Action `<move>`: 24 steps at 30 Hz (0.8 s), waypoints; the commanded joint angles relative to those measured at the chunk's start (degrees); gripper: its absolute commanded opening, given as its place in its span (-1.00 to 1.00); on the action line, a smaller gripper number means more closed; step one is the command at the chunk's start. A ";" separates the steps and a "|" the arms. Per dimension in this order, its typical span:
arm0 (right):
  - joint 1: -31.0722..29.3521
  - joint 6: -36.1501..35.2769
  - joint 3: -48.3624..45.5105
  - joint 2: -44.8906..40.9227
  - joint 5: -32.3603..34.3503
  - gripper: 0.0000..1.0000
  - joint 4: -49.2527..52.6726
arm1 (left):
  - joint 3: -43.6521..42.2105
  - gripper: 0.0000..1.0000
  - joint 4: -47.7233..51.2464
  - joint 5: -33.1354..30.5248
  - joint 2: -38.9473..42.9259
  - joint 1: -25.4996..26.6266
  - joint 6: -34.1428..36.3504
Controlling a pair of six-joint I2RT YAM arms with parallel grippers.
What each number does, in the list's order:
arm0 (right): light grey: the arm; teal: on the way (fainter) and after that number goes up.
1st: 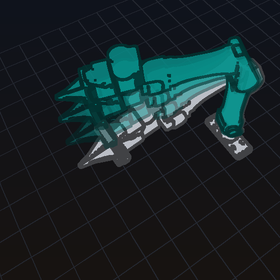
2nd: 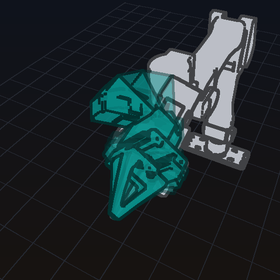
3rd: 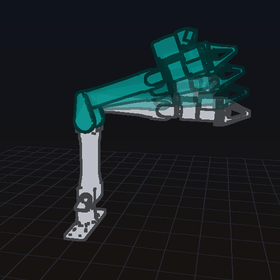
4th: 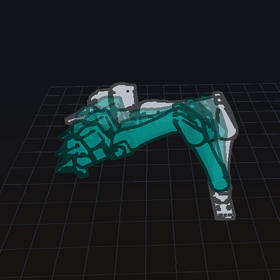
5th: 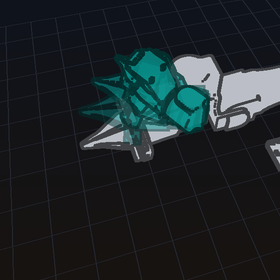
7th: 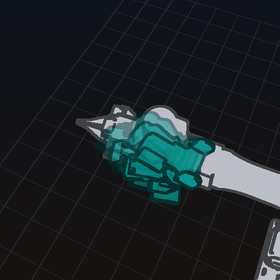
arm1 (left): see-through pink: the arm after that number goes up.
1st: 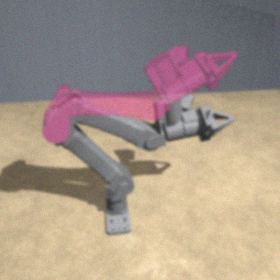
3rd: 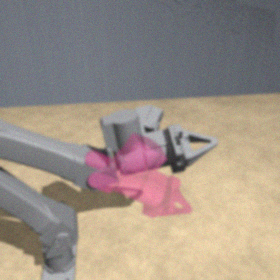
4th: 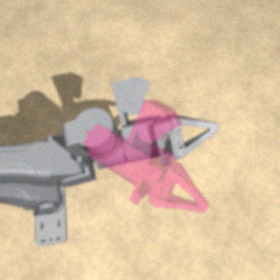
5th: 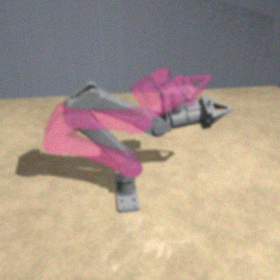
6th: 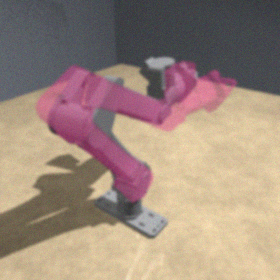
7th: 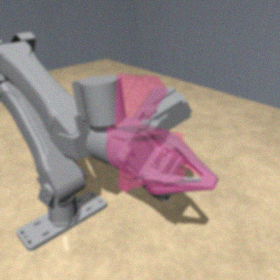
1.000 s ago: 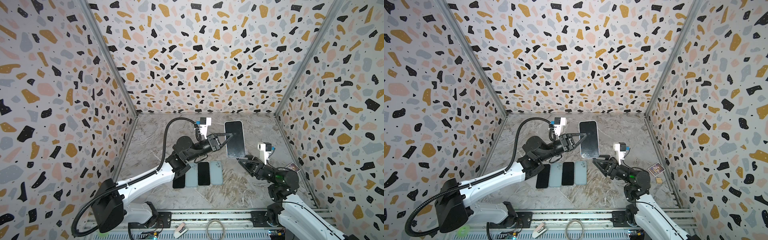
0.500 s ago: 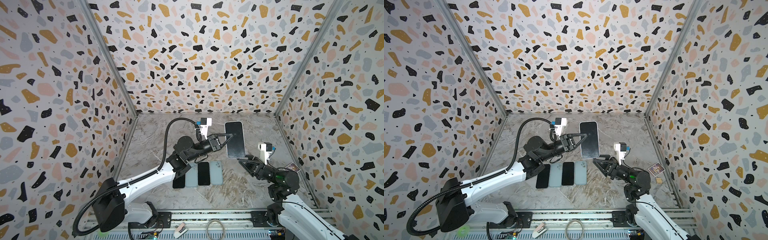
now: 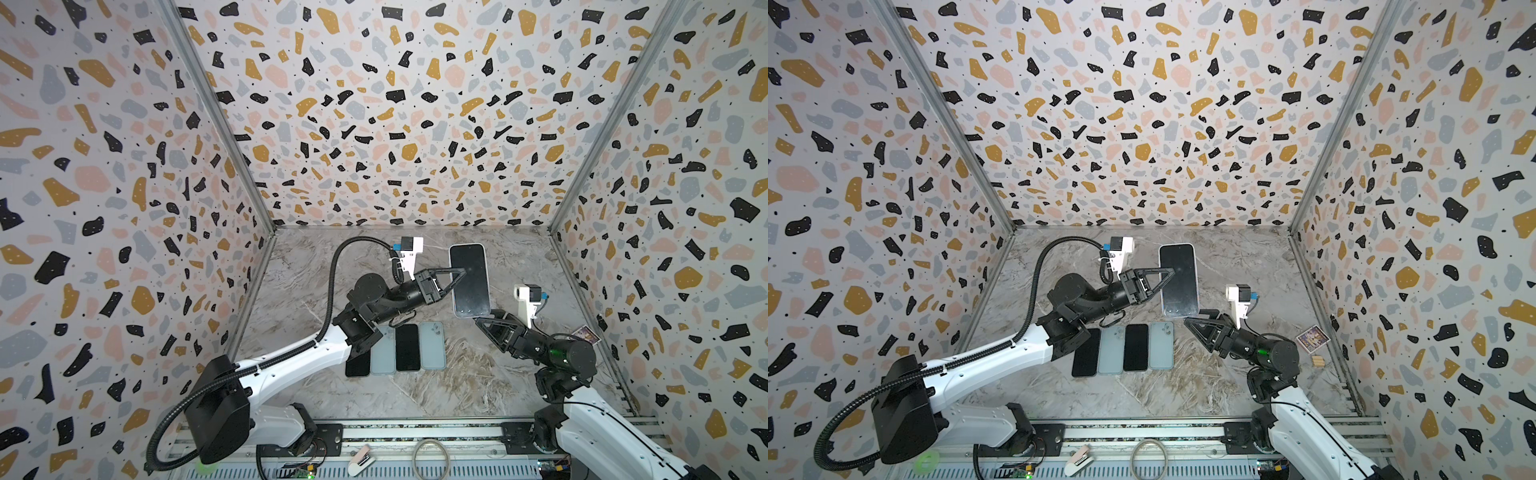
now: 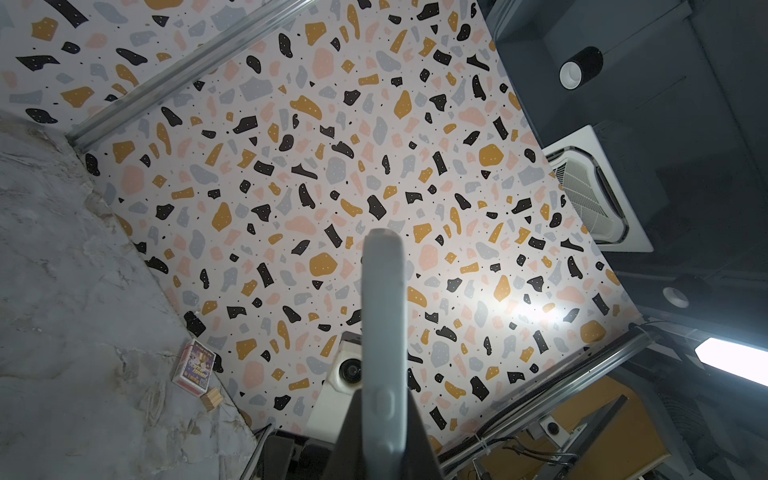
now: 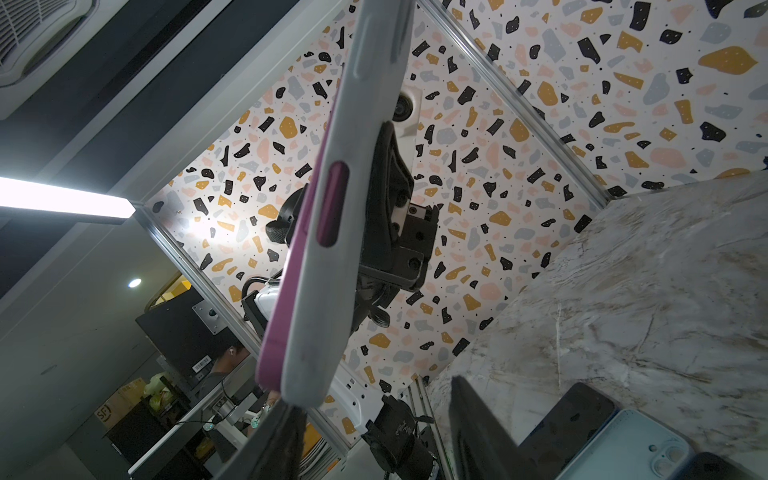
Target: Take the phone out of the phone case
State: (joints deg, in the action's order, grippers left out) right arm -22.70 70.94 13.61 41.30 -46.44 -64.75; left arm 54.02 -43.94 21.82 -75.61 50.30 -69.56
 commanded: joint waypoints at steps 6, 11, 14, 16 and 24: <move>1.94 1.83 1.57 0.63 0.36 0.12 -3.82 | -0.31 -1.00 -7.84 1.29 1.44 1.02 1.38; 2.74 2.34 1.21 0.54 0.32 0.12 -3.80 | -0.40 -1.00 -8.61 1.75 1.05 1.50 1.35; 3.07 2.61 1.23 0.62 0.28 0.12 -3.80 | -0.66 -1.00 -8.92 1.82 0.84 1.72 1.36; 3.02 2.87 1.10 0.87 0.25 0.09 -4.26 | -0.67 -1.00 -9.21 1.91 0.89 1.86 1.31; 3.04 6.47 -0.19 2.38 -0.67 -0.27 -9.83 | -1.36 -1.00 -9.14 1.04 0.22 1.90 1.37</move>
State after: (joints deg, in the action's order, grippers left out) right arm -20.10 75.37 13.56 43.27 -47.33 -70.57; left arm 52.80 -46.37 21.47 -75.68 51.29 -68.12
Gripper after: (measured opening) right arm 0.371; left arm 0.118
